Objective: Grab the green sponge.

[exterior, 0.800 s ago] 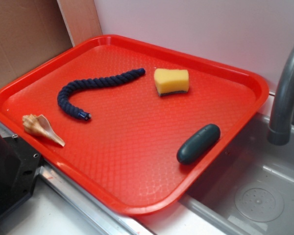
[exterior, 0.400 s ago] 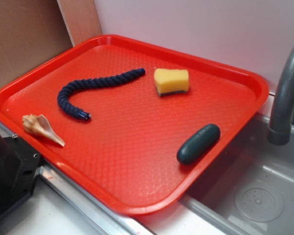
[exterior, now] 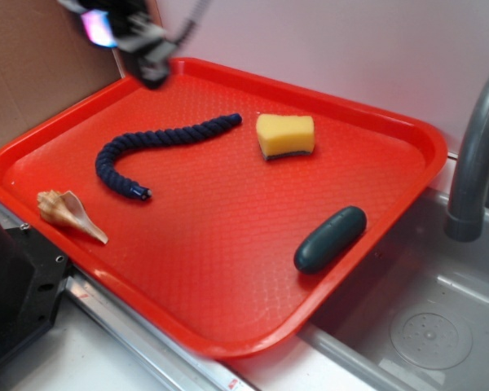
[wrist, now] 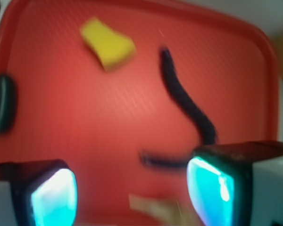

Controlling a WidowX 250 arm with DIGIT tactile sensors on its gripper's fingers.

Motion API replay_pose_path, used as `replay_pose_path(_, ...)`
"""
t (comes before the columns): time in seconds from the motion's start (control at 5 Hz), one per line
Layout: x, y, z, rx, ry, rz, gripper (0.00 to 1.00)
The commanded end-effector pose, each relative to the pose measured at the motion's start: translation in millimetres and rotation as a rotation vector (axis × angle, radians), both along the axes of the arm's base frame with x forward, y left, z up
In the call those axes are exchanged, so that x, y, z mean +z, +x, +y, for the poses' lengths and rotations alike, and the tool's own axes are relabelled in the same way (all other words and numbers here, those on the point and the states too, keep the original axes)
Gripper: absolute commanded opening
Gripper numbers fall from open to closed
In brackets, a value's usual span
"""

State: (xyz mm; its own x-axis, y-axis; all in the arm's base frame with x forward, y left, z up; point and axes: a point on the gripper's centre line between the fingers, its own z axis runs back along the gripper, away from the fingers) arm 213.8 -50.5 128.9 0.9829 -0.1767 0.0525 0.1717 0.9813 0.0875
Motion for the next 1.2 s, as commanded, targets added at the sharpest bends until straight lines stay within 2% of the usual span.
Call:
replay_pose_path(0.0,-30,79,-19,-0.217,-0.048,-0.085,1.00)
replay_pose_path(0.2,-52,94,-17,-0.307,-0.070,-0.062,1.00)
replay_pose_path(0.4,-65,95,-16,-0.347,-0.109,-0.050,1.00)
replay_pose_path(0.6,-89,92,-21,-0.420,-0.148,-0.012,1.00)
replay_pose_path(0.8,-88,77,-24,-0.442,-0.192,-0.033,0.00)
replay_pose_path(1.0,-72,67,-18,-0.392,-0.178,-0.039,0.00)
